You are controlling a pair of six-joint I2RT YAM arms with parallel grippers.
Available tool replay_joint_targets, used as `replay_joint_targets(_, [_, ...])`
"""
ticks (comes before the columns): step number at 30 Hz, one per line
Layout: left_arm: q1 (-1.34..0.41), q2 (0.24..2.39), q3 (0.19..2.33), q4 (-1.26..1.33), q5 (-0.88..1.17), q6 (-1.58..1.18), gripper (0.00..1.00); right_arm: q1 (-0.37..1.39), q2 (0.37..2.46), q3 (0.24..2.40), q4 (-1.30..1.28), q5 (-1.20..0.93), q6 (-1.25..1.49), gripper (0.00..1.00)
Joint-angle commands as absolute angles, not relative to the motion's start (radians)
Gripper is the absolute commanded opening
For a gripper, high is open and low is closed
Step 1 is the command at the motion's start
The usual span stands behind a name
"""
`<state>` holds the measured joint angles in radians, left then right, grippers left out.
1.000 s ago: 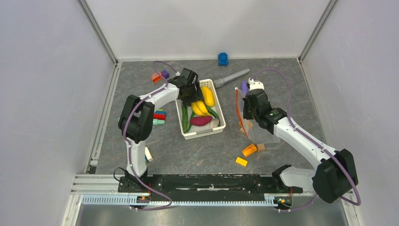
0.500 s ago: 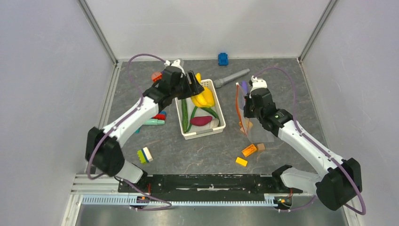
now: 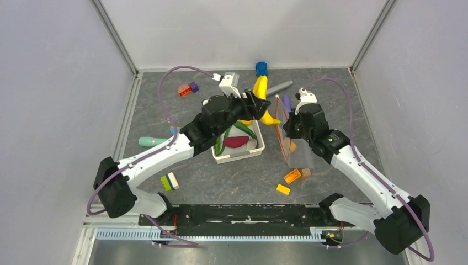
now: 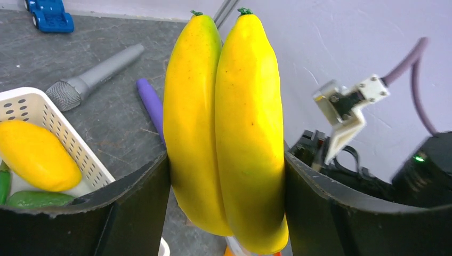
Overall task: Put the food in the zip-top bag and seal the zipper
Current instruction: Place the fake fruit in the zipper food storage bag.
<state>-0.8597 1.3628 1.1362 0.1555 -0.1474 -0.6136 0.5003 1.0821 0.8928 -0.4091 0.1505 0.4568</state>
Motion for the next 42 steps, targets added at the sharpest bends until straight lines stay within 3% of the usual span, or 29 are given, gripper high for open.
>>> replay_joint_targets(1, [-0.905, 1.432, 1.181, 0.294, -0.284, -0.539, 0.1, 0.505, 1.039, 0.923, -0.377, 0.094, 0.489, 0.0])
replay_joint_targets(13, [-0.979, 1.521, 1.154, 0.388, -0.325, -0.334, 0.09, 0.505, 1.024, 0.922, -0.349, -0.036, 0.526, 0.0])
replay_joint_targets(19, [-0.978, 1.46, 1.02, 0.428, -0.302, -0.227, 0.02, 0.505, 1.014, 0.936, -0.318, -0.108, 0.539, 0.0])
replay_joint_targets(28, [-0.978, 1.391, 0.898, 0.575, -0.214, -0.243, 0.02, 0.505, 1.015, 0.925, -0.262, -0.195, 0.582, 0.0])
replay_joint_targets(35, [-0.979, 1.358, 0.86, 0.583, -0.18, -0.242, 0.02, 0.505, 0.983, 0.939, -0.247, -0.114, 0.624, 0.0])
replay_joint_targets(42, [-0.98, 1.35, 0.792, 0.603, -0.242, -0.451, 0.02, 0.505, 0.883, 0.827, -0.06, -0.085, 0.711, 0.0])
